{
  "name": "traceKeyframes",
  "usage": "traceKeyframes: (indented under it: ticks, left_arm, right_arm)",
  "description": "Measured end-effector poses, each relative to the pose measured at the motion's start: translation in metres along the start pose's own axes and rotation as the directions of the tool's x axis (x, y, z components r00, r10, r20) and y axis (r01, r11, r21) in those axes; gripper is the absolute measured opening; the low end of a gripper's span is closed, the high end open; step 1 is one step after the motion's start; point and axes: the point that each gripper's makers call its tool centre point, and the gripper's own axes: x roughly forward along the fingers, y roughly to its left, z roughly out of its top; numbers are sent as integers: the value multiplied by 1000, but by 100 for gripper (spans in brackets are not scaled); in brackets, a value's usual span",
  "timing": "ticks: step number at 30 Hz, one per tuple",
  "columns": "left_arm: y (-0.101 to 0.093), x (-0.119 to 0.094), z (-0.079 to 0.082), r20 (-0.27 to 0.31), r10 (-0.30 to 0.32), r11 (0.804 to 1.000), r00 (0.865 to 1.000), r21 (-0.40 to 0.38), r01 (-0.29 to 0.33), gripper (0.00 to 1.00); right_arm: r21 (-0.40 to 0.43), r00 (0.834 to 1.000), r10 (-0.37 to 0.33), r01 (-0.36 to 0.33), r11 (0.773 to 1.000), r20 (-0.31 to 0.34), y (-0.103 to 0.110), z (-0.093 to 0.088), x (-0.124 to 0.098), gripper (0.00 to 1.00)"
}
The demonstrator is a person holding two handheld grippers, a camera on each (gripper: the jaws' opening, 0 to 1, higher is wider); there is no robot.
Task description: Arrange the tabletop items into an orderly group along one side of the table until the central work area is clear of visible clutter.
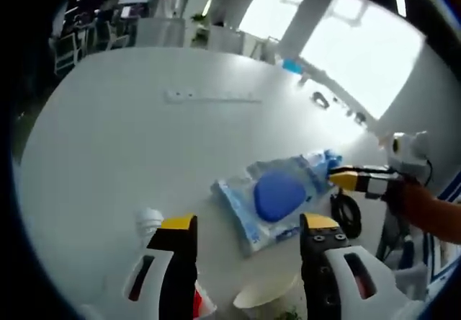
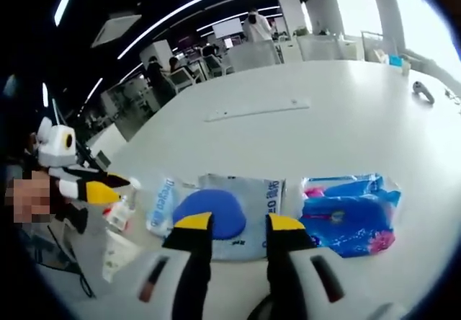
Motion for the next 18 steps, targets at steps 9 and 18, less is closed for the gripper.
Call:
traceKeyframes:
  ticks: [9, 18]
  left_arm:
    - [-2, -12, 6, 37, -26, 1000, 999, 20, 25, 63]
    - [-2, -35, 16, 96, -52, 999, 994, 14, 51, 71]
  right_arm:
    - [-16, 1000, 20, -20, 1000, 6, 8, 8, -1, 32]
    - [-28, 998, 60, -60, 998, 5, 25, 13, 0, 38]
